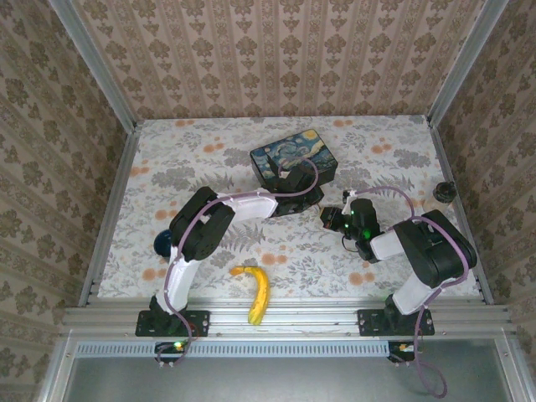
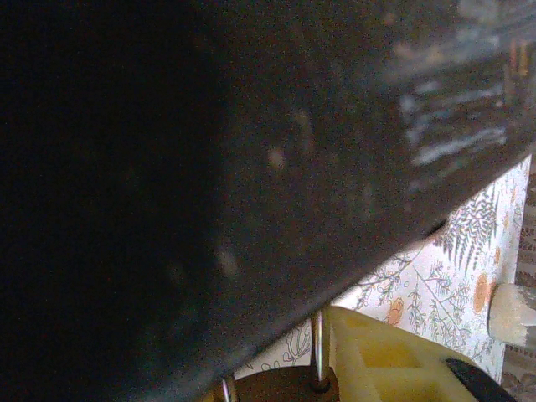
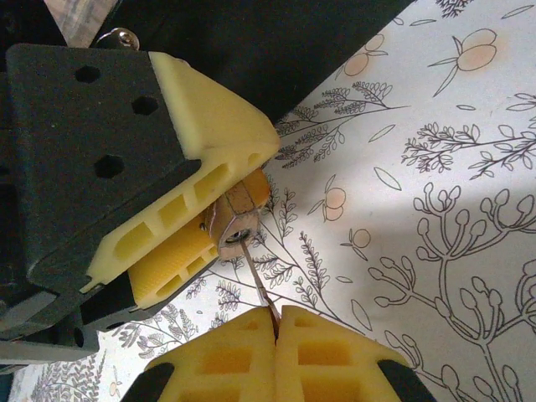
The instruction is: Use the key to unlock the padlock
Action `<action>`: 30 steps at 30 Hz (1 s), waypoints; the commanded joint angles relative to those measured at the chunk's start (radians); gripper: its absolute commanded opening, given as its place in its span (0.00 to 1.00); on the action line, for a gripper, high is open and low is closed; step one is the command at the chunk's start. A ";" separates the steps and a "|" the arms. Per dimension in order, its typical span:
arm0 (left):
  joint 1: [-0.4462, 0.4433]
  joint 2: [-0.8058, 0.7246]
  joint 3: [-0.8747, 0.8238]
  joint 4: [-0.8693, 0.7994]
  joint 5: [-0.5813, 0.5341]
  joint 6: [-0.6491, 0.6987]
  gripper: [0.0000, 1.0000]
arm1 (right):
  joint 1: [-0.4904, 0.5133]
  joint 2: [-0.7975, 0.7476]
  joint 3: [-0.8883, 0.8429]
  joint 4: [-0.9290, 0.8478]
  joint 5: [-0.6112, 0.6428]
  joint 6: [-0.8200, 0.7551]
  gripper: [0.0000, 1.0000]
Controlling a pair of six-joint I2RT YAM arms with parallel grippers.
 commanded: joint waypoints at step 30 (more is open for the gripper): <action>-0.015 0.035 -0.027 -0.018 0.142 -0.149 0.00 | -0.041 -0.098 0.028 -0.029 -0.071 -0.030 0.00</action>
